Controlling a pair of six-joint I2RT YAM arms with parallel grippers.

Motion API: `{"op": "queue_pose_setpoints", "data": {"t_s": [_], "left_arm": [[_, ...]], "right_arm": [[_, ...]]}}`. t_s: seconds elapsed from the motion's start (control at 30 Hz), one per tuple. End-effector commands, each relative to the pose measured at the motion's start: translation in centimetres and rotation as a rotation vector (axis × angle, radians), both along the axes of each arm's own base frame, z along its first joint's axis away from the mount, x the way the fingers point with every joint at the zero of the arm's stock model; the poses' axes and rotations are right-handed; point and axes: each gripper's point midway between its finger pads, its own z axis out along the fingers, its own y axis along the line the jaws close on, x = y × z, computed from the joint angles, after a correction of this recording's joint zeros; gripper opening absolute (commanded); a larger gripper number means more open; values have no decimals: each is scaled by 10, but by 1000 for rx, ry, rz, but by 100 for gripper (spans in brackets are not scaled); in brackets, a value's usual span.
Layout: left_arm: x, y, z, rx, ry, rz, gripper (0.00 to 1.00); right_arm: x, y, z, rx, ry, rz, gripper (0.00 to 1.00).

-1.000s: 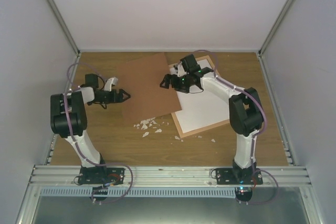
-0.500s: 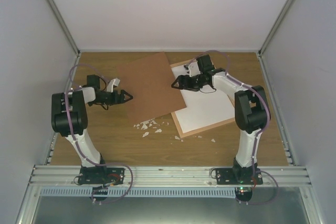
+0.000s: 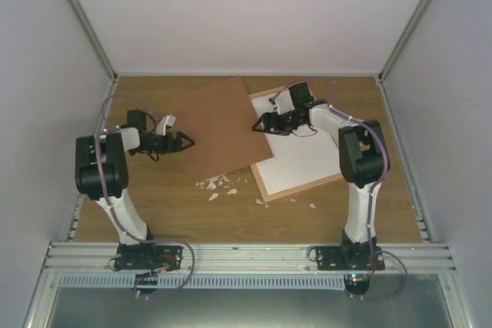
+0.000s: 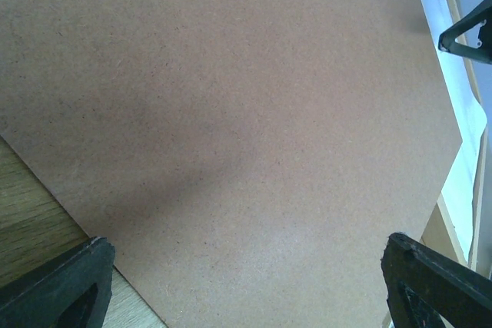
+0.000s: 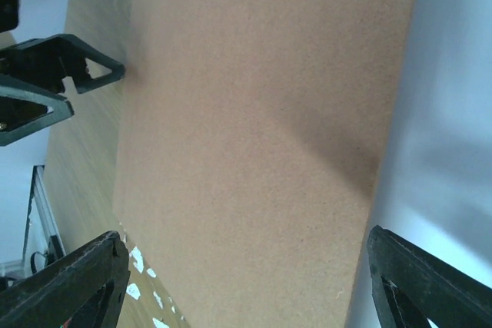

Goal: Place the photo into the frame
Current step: Move the photo frame to the center of the board.

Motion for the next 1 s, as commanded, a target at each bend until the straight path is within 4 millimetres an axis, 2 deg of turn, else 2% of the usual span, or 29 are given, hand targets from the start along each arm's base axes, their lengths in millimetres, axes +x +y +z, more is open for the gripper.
{"op": "queue_pose_setpoints", "data": {"t_s": [0.0,0.1,0.23,0.3,0.4,0.47,0.53,0.6,0.67,0.97], "left_arm": [[-36,-3,-31,6,183,9,95],[-34,3,-28,7,173,28,96],[-32,15,-19,12,145,56,97],[-31,18,-14,15,132,65,98],[-29,20,-8,21,109,71,99],[-27,21,-4,21,94,71,99],[-26,21,1,23,78,71,99],[-26,22,3,28,72,70,99],[-25,24,6,34,61,74,99],[-19,33,20,83,-11,89,99]], "right_arm": [[3,-6,52,61,-149,75,87],[11,-39,79,12,-273,87,90],[18,-123,96,-77,-350,40,91],[15,-173,94,-127,-335,-4,90],[3,-233,86,-210,-298,-44,92],[-4,-268,77,-267,-269,-89,97],[-12,-294,65,-309,-232,-128,100],[-21,-305,53,-311,-196,-142,100],[-25,-306,42,-308,-171,-145,100],[-8,-315,-14,-296,-94,-167,100]]}}
